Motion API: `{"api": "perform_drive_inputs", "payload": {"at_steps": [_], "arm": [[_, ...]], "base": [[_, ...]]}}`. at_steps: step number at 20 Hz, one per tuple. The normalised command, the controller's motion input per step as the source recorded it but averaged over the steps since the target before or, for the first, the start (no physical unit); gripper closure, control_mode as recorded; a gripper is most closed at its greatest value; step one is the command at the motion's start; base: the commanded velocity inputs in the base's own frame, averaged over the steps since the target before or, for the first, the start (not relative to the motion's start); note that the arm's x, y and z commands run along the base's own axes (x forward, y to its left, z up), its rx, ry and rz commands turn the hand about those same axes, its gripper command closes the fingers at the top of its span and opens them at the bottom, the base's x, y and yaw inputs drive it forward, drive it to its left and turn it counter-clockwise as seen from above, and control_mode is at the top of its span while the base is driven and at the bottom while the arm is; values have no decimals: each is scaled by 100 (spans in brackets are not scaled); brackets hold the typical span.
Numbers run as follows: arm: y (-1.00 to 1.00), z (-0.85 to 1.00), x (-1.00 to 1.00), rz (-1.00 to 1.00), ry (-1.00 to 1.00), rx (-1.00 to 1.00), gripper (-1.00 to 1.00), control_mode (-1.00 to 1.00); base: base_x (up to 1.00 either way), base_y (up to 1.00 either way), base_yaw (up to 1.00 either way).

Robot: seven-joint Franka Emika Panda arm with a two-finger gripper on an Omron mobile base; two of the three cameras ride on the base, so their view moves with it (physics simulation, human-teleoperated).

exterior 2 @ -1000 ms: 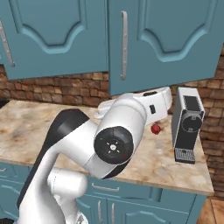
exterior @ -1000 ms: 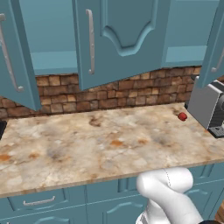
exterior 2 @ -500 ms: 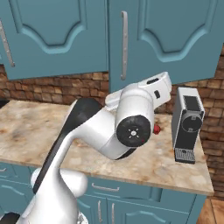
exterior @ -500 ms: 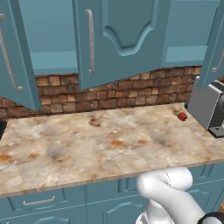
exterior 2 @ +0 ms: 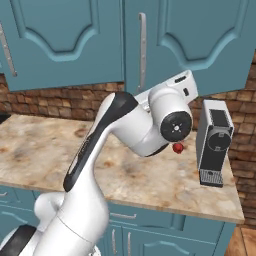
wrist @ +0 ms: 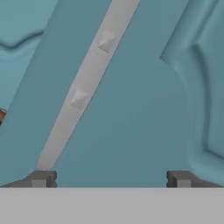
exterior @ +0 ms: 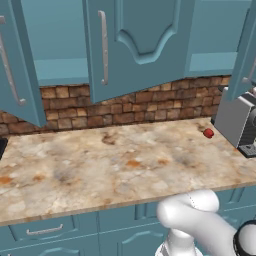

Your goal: Close all open cabinet doors.

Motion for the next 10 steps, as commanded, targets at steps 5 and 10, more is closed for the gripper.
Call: {"api": "perform_drive_inputs", "payload": {"at_steps": [5, 10], "arm": [[1, 1, 75, 6, 0, -1, -100, -100], [4, 0, 79, 5, 2, -1, -100, -100]], "base": [[0, 0, 0], [0, 0, 0]]}}
